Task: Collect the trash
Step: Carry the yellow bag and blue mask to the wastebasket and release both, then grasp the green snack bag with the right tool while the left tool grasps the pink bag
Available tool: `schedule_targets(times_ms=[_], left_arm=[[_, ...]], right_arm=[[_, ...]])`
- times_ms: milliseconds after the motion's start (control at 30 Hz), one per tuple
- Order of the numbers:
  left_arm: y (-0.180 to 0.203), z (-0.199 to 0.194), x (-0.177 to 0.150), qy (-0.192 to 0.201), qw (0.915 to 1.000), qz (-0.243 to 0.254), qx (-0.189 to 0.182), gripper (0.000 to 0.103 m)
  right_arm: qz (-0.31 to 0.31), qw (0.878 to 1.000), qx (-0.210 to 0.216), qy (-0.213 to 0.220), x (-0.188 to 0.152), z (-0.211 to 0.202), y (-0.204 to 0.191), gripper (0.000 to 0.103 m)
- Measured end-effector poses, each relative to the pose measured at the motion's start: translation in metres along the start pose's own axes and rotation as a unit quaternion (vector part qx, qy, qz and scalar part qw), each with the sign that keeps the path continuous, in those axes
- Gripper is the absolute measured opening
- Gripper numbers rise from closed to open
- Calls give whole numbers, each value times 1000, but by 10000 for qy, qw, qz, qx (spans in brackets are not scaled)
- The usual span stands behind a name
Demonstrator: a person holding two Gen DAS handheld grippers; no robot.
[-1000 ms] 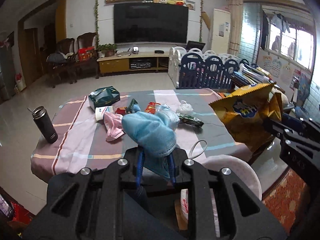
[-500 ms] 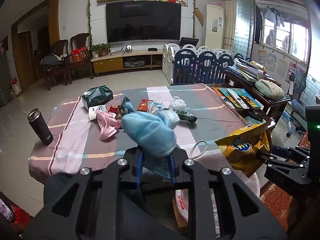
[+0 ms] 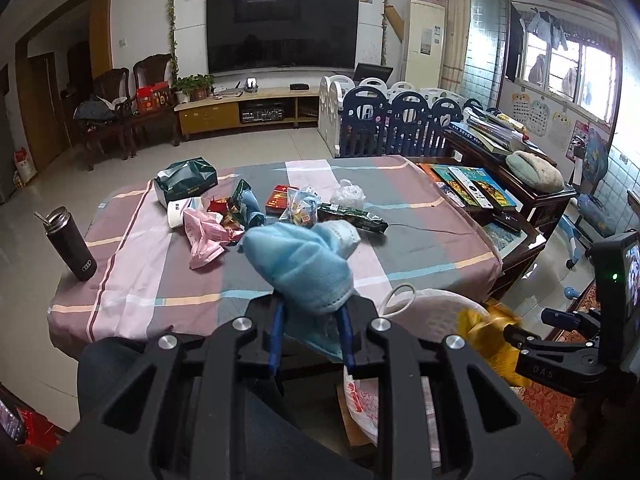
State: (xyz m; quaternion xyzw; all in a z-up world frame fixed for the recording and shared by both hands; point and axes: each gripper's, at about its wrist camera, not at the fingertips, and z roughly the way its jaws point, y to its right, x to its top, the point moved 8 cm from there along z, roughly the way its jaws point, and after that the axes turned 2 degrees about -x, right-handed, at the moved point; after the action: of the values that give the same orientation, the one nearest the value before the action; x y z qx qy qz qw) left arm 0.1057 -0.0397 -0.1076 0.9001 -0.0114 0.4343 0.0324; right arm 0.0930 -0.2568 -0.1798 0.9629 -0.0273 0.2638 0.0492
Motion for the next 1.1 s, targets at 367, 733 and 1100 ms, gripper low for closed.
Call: schedule_targets(times_ms=[367, 733, 1100], left_arm=[[76, 62, -24, -1218, 9741, 464, -1846, 24], [126, 101, -64, -1920, 9499, 1080, -2216, 89], [-129, 180, -5, -1424, 9783, -1433, 471, 89]], right_arm=[[975, 9932, -77, 628, 24, -32, 51, 75], [1348, 9894, 48, 541, 25, -26, 67, 75], [1263, 9914, 98, 324, 25, -5, 52, 75]])
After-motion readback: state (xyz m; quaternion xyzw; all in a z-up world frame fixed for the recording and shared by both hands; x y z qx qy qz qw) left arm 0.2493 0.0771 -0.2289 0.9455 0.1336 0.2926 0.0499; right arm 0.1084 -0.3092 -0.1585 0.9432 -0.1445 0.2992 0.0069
